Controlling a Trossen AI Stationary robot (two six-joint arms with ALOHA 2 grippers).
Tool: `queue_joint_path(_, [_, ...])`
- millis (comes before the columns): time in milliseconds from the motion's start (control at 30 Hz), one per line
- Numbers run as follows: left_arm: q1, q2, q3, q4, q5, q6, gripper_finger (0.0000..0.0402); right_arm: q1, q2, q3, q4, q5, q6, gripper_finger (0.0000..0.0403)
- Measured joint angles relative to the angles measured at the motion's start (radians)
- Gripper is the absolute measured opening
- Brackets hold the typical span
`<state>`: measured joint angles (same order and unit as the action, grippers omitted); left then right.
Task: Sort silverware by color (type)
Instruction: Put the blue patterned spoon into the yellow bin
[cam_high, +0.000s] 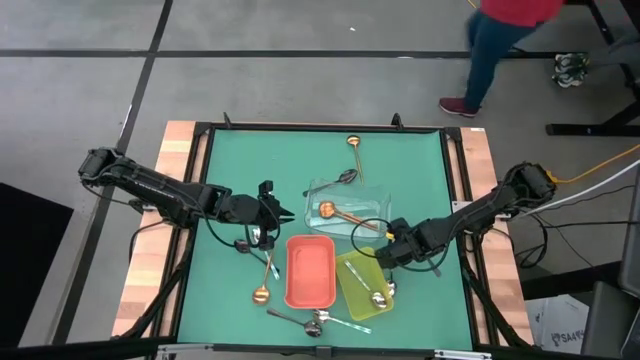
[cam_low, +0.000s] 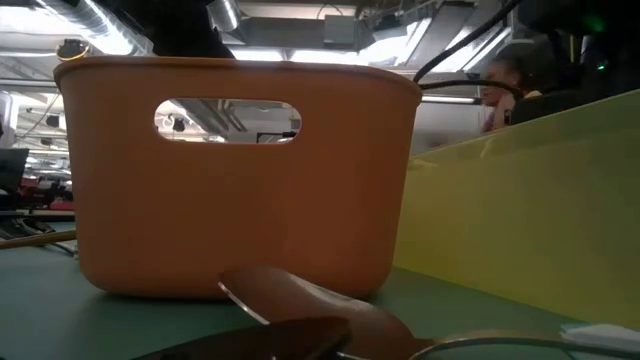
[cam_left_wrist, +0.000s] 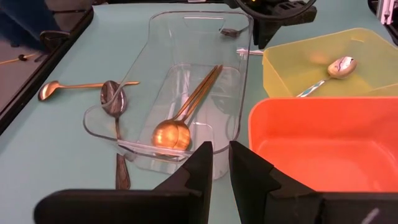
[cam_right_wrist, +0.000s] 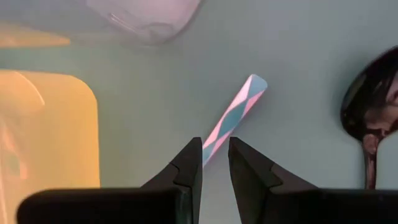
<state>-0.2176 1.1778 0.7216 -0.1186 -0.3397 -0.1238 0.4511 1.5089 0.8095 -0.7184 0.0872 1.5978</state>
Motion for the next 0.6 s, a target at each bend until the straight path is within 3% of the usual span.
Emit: queue_joint_path(600, [0.0,0.0,0.0,0.0,0.0,0.0,0.0047,0.0,0.05,0.004,0.015,0.034,0.03,0.0069])
